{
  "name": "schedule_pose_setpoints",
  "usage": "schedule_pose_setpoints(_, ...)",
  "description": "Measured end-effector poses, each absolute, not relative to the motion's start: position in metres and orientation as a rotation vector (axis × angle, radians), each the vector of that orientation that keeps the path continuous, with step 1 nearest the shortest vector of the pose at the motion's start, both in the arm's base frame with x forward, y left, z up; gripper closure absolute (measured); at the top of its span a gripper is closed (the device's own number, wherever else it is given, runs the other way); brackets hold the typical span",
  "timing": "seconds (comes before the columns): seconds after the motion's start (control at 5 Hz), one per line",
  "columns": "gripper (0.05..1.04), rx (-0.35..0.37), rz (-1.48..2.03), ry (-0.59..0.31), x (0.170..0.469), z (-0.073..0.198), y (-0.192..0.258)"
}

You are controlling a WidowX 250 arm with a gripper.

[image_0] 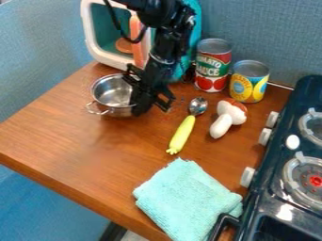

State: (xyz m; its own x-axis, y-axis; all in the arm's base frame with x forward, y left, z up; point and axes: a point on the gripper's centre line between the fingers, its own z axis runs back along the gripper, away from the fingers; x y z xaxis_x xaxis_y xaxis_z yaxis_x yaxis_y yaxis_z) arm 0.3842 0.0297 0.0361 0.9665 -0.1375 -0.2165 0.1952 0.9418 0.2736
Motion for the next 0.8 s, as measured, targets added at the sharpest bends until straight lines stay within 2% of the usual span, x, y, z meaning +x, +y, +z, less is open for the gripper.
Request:
schedule_pose_setpoints(0.4,0.984,0.198,-0.174,0.177,0.384,0.027,0.024)
schedule_pose_setpoints(0.8,0.952,0.167,-0.190,0.146,0.404,0.034,0.019)
